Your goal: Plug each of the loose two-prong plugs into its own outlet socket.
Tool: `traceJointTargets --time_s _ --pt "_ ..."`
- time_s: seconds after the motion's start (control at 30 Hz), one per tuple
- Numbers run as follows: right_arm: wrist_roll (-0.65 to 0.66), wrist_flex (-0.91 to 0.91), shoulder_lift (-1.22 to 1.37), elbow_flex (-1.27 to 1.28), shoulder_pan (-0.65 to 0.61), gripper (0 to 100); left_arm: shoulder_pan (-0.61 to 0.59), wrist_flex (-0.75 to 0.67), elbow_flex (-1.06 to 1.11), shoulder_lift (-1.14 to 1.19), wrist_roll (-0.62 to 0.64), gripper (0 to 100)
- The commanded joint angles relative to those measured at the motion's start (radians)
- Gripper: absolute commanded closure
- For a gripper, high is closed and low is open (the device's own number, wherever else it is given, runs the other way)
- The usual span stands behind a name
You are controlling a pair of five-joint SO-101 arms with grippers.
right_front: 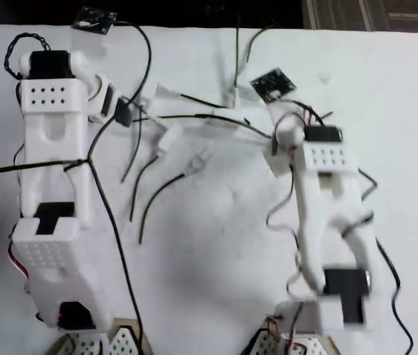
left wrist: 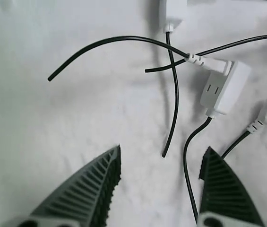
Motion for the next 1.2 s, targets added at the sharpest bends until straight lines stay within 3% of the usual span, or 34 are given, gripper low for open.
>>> traceJointTargets --time_s 0.0,0.17,0.57,0.67,0.8,0.93,1.17 --pt "0.098 0.004 0.211 -0.224 0.027 66.5 -0.007 0.015 -0.009 -0.094 -0.009 73" --pt "0.178 0.096 0.487 -0.512 0.041 66.4 -0.007 -0.011 0.124 -0.220 -0.009 73" --pt "0.181 0.384 0.967 -1.154 0.074 67.5 -0.007 -0.282 0.643 -0.527 -0.009 73" --pt "0.181 0.447 1.029 -1.270 0.088 76.8 -0.007 -0.319 0.738 -0.601 -0.009 73" --pt "0.181 0.506 1.069 -1.419 0.091 98.1 -0.007 -0.325 0.821 -0.674 -0.005 73" --pt "0.178 0.628 1.072 -1.534 0.087 98.3 -0.041 -0.319 0.888 -0.750 -0.002 73" --pt "0.173 0.634 1.070 -1.676 0.136 98.2 -0.122 -0.333 1.069 -0.980 -0.009 73"
